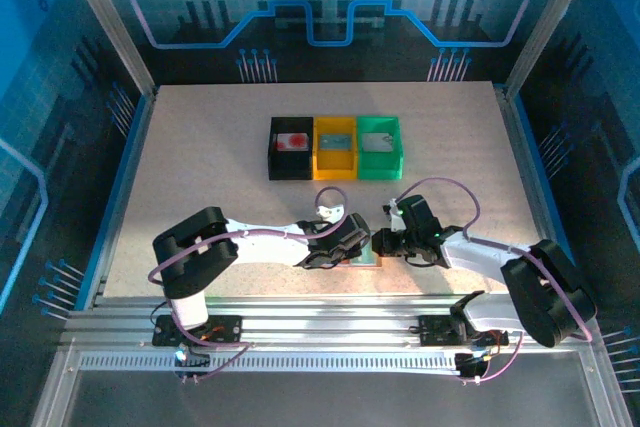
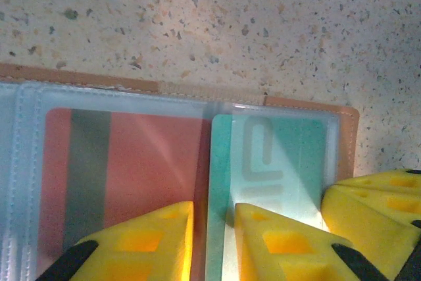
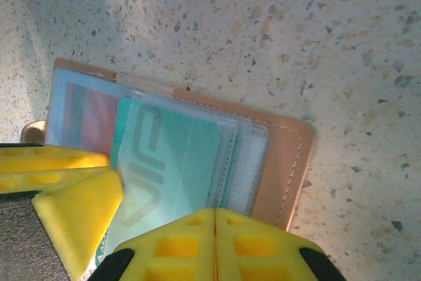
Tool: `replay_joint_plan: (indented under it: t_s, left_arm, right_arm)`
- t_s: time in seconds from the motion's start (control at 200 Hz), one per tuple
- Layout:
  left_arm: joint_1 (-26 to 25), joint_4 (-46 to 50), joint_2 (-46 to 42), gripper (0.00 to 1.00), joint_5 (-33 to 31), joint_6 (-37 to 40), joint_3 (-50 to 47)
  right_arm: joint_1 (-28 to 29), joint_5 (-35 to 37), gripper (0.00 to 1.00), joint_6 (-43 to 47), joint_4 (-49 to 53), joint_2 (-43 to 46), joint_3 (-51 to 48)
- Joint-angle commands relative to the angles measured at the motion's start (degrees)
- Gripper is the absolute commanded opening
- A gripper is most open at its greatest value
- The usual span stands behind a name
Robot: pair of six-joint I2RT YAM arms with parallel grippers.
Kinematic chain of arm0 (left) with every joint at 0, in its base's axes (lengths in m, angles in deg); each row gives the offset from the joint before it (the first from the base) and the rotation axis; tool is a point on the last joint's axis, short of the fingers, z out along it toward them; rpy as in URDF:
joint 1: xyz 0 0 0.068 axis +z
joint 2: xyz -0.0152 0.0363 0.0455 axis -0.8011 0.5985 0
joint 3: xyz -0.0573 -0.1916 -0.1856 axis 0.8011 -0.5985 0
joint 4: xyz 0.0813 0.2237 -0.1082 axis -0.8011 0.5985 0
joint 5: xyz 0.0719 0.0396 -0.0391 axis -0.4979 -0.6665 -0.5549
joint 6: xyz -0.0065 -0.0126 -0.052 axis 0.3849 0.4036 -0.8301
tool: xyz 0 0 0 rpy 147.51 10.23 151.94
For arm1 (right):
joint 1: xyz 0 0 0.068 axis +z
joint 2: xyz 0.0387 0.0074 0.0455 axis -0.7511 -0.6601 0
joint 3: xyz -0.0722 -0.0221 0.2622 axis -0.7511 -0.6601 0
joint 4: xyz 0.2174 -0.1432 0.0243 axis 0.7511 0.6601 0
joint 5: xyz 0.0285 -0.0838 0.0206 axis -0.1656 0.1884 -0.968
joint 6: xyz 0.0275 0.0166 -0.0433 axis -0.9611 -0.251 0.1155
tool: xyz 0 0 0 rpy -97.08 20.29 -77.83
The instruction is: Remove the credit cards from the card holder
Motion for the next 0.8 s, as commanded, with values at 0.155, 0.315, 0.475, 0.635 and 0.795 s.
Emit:
replay_joint_plan:
  t_s: [0.155, 0.315, 0.475, 0.635, 0.795]
  left_arm:
    - [0.0, -2.3, 1.4, 0.21, 0.8, -0.3, 0.3]
    - [0.0, -3.2, 1.0, 0.19, 0.8, -0.6, 0.0]
    - [0.0, -4.5, 0.9, 0.17, 0.9, -0.9, -0.5]
    - [0.0, -6.2, 0.2, 0.12, 0.7, -1.5, -1.7]
    - [0.0, -7.6, -0.6, 0.10, 0.5, -2.2, -2.9]
  right_arm:
    - [1.8, -1.2, 0.07, 0.7, 0.0, -1.6, 0.1]
    - [2.2, -1.0, 0.07, 0.7, 0.0, -2.5, 0.4]
    - [2.7, -0.5, 0.07, 0.8, 0.2, -2.7, 0.6]
    - [2.9, -0.3, 0.07, 0.9, 0.4, -3.0, 0.8]
    - [3.0, -0.2, 0.07, 0.9, 0.4, -3.1, 0.8]
